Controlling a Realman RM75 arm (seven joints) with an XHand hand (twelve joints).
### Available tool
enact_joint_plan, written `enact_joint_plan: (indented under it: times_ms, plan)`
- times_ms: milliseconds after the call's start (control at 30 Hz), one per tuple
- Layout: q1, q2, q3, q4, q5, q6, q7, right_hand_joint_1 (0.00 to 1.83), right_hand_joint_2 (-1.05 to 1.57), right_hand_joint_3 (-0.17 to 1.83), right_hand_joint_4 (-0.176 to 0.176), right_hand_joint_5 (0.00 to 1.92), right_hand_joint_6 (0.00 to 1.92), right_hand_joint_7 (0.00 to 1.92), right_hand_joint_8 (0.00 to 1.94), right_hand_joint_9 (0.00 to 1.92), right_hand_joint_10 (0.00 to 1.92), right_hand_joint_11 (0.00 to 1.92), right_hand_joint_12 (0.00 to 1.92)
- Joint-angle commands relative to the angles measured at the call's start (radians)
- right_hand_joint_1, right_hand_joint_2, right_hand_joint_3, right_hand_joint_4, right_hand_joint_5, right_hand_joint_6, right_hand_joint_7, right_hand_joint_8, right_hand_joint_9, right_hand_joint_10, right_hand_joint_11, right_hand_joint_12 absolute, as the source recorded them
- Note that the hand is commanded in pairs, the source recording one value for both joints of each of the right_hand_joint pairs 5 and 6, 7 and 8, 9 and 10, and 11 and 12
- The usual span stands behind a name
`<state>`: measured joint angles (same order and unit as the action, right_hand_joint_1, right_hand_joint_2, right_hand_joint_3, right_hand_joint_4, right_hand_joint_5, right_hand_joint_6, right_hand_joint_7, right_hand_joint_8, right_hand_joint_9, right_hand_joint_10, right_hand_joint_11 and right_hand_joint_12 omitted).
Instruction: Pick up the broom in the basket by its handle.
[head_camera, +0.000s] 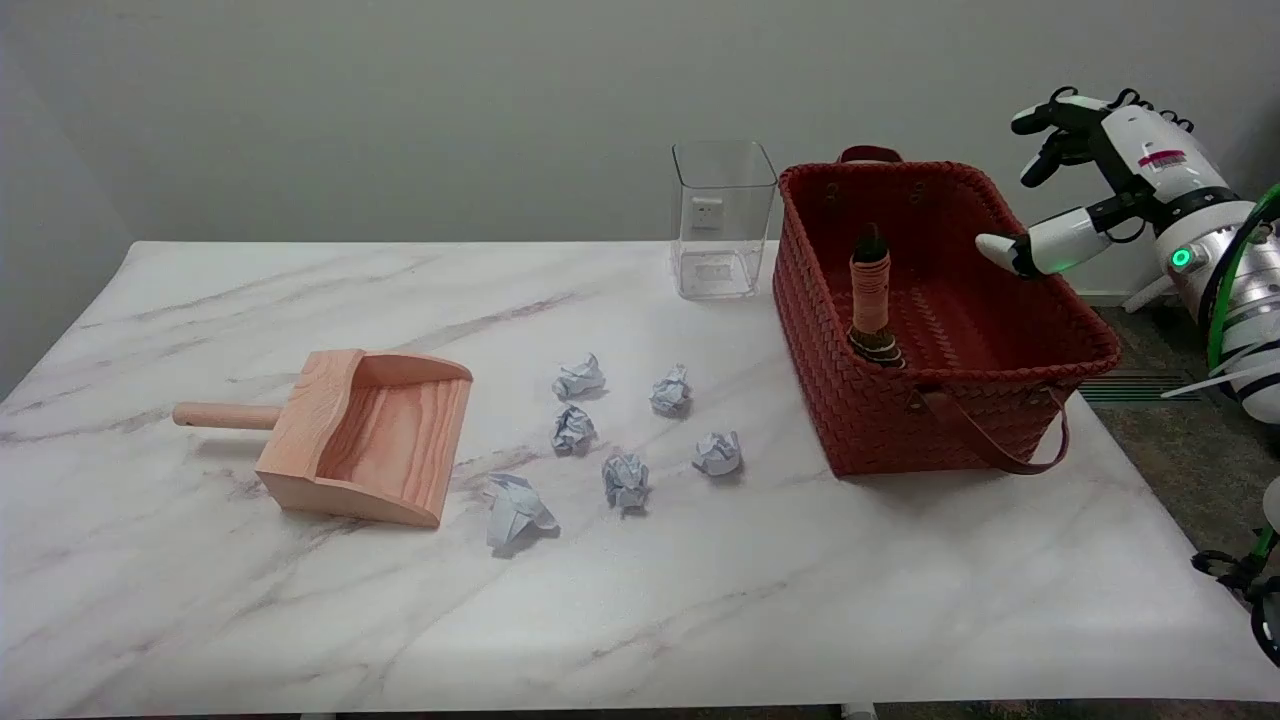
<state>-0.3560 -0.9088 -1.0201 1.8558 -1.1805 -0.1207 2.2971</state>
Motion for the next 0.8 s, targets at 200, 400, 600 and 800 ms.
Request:
enact_joint_plan:
  times_ms: [200,400,600,800]
  plan:
    - [-0.014,-0.007,-0.015,0.000,-0.045,-0.014,0.000,1.14,0.12,0.91,0.000,0.49,0.49,0.89,0.89,0.54,0.54,0.50,0.50]
    - [-0.032,-0.015,-0.022,0.004,-0.021,0.063,0.000,1.15,0.03,0.96,0.000,0.49,0.49,0.87,0.87,0.54,0.54,0.50,0.50]
    - [-0.040,-0.021,0.000,0.001,0.152,0.148,0.000,1.14,-0.06,1.04,0.000,0.58,0.58,0.78,0.78,0.53,0.53,0.50,0.50]
    - [-0.070,-0.041,0.129,-0.003,0.255,0.246,0.000,1.14,-0.08,1.05,0.000,0.56,0.56,0.69,0.69,0.51,0.51,0.50,0.50]
